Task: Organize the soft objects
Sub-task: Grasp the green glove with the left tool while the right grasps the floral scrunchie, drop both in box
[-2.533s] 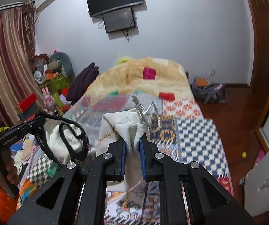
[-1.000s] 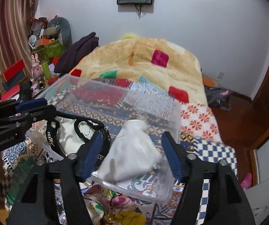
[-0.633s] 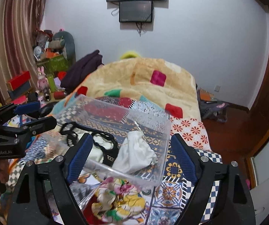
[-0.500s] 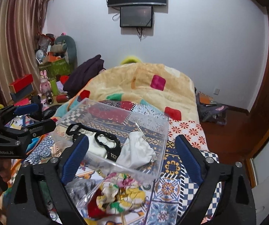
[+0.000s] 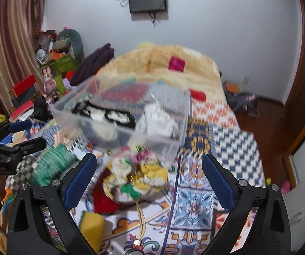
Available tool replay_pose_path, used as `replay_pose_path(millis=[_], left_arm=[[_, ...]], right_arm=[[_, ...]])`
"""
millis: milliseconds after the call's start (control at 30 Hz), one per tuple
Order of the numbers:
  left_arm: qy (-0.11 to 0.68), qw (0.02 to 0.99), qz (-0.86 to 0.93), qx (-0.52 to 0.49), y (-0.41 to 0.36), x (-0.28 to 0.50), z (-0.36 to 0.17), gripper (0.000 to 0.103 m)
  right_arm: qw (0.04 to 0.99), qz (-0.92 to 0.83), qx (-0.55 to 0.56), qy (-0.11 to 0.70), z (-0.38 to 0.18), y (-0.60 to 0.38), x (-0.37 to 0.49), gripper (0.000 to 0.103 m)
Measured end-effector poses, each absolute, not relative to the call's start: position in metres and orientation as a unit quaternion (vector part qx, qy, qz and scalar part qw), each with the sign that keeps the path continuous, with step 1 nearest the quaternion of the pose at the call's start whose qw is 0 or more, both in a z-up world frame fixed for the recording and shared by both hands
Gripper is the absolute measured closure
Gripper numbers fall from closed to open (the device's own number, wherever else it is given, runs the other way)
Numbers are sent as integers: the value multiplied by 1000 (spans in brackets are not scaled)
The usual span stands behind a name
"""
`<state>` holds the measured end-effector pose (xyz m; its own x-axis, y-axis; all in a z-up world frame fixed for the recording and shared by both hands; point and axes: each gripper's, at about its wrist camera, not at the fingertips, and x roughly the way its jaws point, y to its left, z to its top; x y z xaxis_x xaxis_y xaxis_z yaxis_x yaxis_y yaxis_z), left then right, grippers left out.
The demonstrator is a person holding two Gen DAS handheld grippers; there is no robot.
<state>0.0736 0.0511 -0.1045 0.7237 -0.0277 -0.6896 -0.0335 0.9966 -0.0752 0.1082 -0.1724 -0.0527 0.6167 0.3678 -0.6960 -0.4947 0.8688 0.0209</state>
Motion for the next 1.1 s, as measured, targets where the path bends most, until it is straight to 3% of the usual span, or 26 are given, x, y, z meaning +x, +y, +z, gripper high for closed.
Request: replay_pose_path(millis=[67, 267, 433, 500, 600, 900, 1100], left_arm=[[378, 925, 1, -39, 50, 72, -112, 3], [387, 921, -11, -54, 47, 64, -130, 4], [410, 909, -29, -66, 45, 66, -141, 30], [411, 909, -31, -68, 44, 66, -143, 34], [404, 912, -30, -62, 42, 64, -142, 44], [394, 917, -34, -52, 42, 60, -136, 86], [368, 927, -29, -61, 51, 53, -118, 91]], right_arm=[[892, 233, -78, 379, -62, -176, 112, 6], [872, 234, -56, 427, -87, -182, 121, 36], [861, 245, -49, 443, -96, -181, 121, 58], [857, 251, -48, 448, -98, -180, 120, 76], [858, 251, -46, 446, -96, -182, 117, 88], [870, 247, -43, 425, -83, -189, 110, 94], [884, 252, -39, 391, -59, -192, 104, 95]])
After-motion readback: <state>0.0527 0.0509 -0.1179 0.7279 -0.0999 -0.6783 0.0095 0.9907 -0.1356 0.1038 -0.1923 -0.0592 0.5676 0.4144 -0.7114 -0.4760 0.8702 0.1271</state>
